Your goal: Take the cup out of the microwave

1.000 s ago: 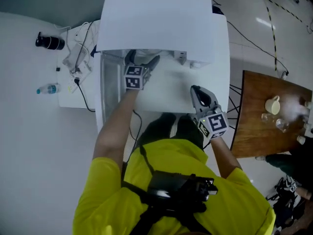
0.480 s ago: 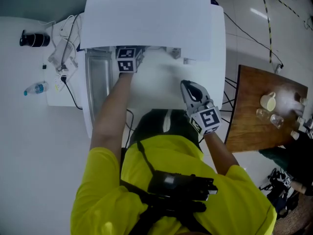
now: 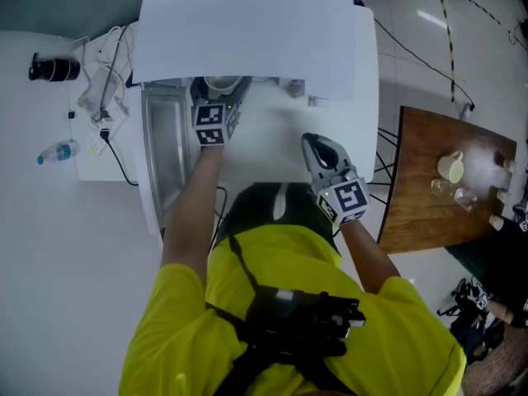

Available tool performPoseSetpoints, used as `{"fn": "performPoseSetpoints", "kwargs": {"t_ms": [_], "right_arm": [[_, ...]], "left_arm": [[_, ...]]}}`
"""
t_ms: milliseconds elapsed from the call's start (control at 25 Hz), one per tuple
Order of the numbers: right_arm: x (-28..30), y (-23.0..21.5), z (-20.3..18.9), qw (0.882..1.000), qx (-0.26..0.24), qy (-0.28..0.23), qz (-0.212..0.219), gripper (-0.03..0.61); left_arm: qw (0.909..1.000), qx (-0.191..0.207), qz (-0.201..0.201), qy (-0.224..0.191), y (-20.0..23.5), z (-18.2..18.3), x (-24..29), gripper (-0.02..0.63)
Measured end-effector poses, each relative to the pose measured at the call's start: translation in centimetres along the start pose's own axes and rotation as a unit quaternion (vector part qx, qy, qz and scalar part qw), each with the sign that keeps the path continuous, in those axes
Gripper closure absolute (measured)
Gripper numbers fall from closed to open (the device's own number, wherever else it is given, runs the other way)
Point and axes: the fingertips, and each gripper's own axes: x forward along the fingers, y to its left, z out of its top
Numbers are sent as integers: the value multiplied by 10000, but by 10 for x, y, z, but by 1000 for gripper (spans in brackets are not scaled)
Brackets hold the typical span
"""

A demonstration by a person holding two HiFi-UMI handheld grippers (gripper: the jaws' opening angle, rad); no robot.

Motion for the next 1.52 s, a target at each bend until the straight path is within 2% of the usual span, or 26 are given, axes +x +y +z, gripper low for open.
{"fn": "performPoseSetpoints", "kwargs": {"t_ms": [240, 360, 520, 720, 880, 1120, 1240, 1520], "right_arm": [[1, 5, -5, 10000, 15, -42, -7, 572], [-5, 2, -11, 9998, 80, -88, -127, 572], [-22, -9, -24, 9990, 162, -94, -398, 572], [-60, -40, -41, 9957, 305, -52, -874, 572], [-93, -64, -53, 9906, 484, -81, -1274, 572], [-135, -85, -69, 9812, 746, -139, -1776, 573], [-151, -93, -72, 9769, 834, -205, -1958, 572], [-172, -101, -77, 9701, 992, -257, -2198, 573]], "left_arm": [[9997, 47, -216, -67, -33, -7, -45, 163], [9992, 128, -374, 12, -60, -21, -65, 163], [9962, 197, -784, 322, -109, -57, -77, 163], [9895, 373, -1257, 609, -174, -95, -65, 163], [9828, 567, -1627, 667, -223, -104, -46, 163], [9663, 1002, -2267, 694, -298, -107, -12, 163], [9637, 1208, -2298, 630, -317, -107, 1, 162], [9611, 1310, -2331, 688, -330, -104, 8, 161]]}}
